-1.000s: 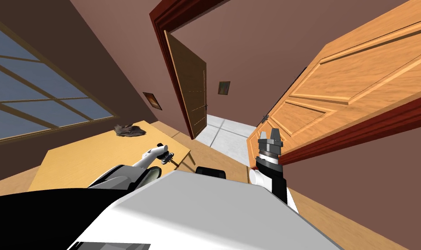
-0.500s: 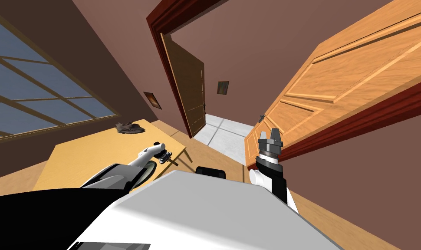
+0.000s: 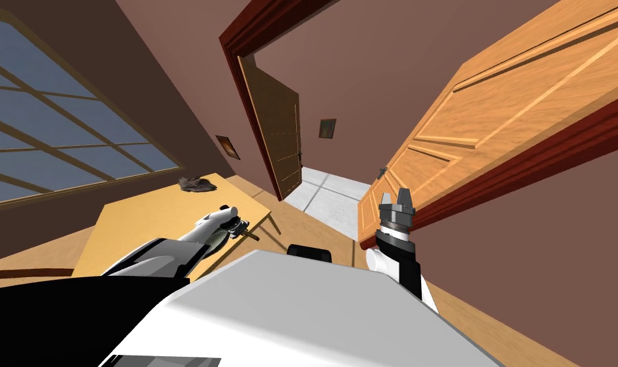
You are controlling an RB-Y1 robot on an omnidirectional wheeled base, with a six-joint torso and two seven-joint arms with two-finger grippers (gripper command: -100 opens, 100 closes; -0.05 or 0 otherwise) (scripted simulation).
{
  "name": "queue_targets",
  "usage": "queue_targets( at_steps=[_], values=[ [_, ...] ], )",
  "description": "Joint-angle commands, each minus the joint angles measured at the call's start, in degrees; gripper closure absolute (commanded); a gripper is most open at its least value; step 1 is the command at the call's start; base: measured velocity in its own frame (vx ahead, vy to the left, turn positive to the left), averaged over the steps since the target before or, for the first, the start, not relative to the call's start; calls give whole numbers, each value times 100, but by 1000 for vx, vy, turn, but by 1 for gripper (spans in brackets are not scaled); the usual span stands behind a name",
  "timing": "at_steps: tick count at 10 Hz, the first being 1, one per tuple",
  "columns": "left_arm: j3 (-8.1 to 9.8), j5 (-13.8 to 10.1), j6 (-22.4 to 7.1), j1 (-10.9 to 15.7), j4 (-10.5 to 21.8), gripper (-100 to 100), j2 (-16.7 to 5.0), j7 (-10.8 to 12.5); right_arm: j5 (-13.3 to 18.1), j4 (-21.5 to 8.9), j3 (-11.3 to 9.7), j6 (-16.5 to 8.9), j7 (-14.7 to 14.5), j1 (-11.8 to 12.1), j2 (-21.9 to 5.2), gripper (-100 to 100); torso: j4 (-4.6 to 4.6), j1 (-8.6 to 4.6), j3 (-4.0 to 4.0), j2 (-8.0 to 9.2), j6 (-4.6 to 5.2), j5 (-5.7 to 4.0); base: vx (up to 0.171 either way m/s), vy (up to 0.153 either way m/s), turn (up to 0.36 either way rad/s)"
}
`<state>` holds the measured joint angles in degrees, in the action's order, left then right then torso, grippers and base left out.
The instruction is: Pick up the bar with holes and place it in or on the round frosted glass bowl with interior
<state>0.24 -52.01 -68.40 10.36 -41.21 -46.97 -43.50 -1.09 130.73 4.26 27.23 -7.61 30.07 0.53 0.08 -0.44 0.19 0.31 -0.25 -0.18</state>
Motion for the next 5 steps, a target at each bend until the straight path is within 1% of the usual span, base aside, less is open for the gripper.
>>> queue_targets(
  at_steps=[1,2,3,4,5],
  values=[
    [10,-103,-176,1,-79,100,-130,-48,0,0,0,0,0,0,0,0,0,0,0,0,0,0,-87,-45,61],
    [15,-156,-270,9,-116,100,-202,-87,0,0,0,0,0,0,0,0,0,13,2,3,-1,2,-86,-46,49],
    [26,-243,-442,26,-192,100,-333,-172,0,0,0,0,0,0,0,0,1,15,2,3,1,4,-102,-49,83],
    [33,-276,-520,34,-229,100,-391,-218,0,0,0,0,0,0,0,0,2,15,5,10,-2,2,-93,-31,86],
    [48,-323,-657,48,-303,100,-494,-322,0,0,0,0,0,0,-1,0,2,20,6,10,1,2,-80,2,89]
  ],
)
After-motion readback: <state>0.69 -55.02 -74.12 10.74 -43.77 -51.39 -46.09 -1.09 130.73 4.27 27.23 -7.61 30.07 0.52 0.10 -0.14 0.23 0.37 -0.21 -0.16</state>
